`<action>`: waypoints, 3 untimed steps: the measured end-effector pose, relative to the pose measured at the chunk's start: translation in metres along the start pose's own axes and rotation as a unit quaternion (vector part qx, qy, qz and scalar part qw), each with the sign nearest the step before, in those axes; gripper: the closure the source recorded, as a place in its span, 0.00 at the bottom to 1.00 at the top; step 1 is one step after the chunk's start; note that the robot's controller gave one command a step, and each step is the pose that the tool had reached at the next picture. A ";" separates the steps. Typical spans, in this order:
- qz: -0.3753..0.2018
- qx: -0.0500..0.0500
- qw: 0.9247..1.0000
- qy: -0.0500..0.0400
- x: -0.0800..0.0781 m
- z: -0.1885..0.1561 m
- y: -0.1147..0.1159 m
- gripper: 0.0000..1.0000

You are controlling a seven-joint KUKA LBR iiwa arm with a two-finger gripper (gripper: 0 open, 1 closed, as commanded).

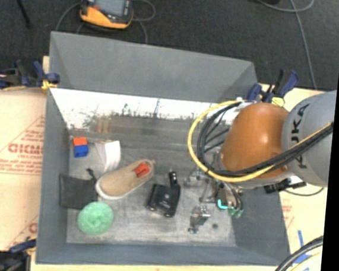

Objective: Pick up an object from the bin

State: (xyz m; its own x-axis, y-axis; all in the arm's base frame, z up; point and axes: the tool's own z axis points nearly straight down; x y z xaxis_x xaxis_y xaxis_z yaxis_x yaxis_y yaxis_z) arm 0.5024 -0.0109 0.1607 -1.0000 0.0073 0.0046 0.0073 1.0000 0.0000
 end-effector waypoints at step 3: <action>0.038 -0.001 0.999 -0.008 -0.052 0.080 0.026 1.00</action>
Offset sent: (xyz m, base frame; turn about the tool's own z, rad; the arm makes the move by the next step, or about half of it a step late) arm 0.0451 0.0262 -0.0907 0.0776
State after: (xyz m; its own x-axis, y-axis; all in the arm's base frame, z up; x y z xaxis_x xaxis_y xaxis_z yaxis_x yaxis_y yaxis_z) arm 0.5540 0.0144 0.0807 -0.9964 0.0837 -0.0115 0.0837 0.9965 0.0018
